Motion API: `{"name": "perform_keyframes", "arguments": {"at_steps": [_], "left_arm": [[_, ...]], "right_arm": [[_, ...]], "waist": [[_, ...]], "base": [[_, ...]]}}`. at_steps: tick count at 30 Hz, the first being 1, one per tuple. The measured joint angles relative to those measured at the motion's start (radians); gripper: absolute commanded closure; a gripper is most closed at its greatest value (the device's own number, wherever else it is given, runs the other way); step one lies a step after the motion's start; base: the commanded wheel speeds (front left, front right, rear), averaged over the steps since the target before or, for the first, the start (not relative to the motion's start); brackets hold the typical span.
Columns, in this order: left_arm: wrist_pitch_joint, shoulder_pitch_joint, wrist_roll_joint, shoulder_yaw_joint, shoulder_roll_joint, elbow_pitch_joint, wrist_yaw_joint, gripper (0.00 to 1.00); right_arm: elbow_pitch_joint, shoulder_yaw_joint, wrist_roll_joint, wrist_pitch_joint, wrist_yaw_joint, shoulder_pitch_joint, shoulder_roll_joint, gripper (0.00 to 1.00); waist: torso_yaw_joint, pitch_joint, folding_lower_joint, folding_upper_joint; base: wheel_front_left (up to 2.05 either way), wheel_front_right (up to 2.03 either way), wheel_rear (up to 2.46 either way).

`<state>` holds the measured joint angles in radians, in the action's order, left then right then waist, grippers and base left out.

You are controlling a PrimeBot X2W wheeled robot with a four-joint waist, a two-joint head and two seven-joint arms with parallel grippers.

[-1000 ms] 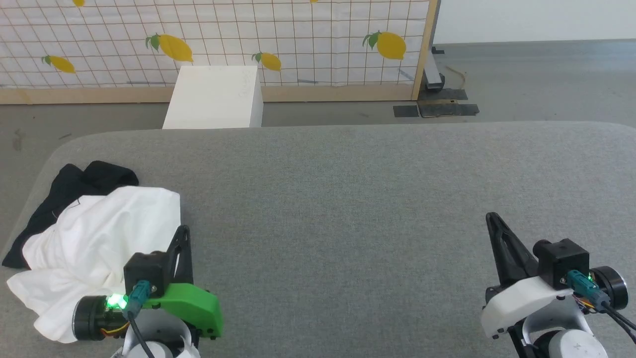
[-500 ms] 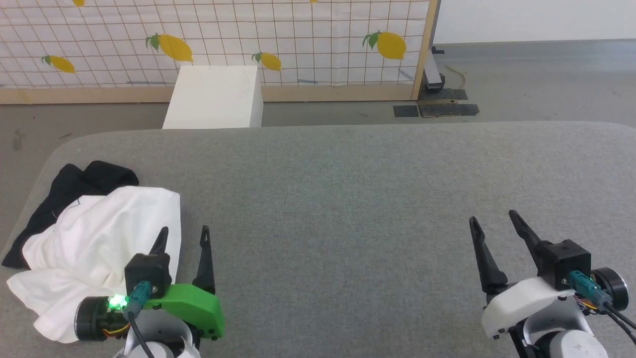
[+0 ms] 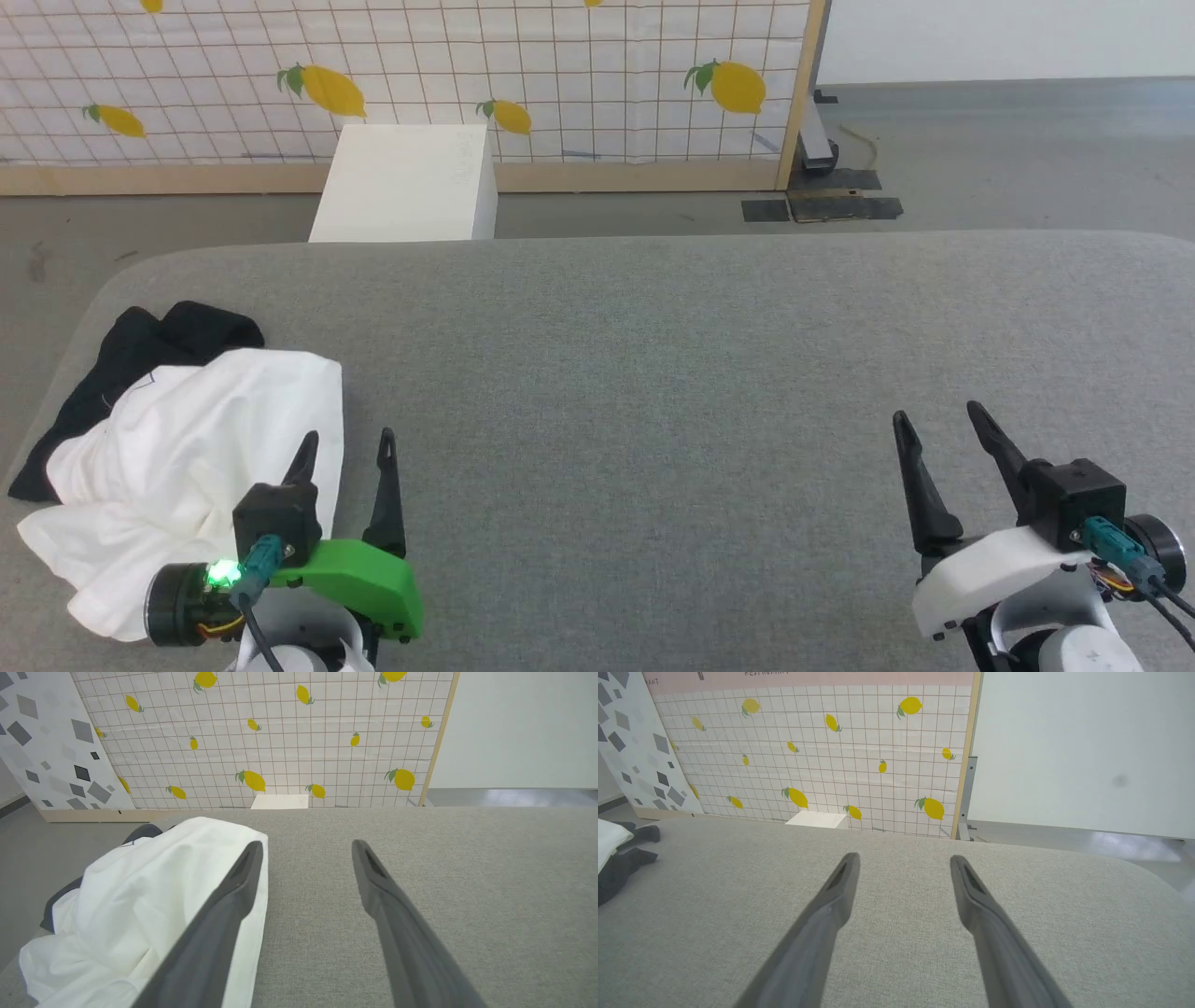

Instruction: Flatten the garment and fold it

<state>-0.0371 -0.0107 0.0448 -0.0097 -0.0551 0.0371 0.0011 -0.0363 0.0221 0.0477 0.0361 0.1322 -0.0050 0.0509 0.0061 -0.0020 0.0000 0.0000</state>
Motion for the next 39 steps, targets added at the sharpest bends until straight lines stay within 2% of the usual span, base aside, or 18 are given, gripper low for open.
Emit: {"name": "perform_keyframes", "arguments": {"at_steps": [10,39], "left_arm": [[-0.019,0.000,0.011,0.007,0.000,0.011,0.000,0.00],[-0.081,0.012,0.062,0.013,-0.001,0.045,0.002,0.00]], "right_arm": [[-0.012,0.004,0.020,0.019,0.000,0.009,0.000,0.00],[-0.071,0.000,0.077,0.079,0.000,0.025,0.000,0.00]], "waist": [[0.040,-0.002,0.0000,0.0000],[0.230,-0.003,0.0000,0.0000]], "base": [[0.00,0.00,0.00],[0.00,0.00,0.00]]}}
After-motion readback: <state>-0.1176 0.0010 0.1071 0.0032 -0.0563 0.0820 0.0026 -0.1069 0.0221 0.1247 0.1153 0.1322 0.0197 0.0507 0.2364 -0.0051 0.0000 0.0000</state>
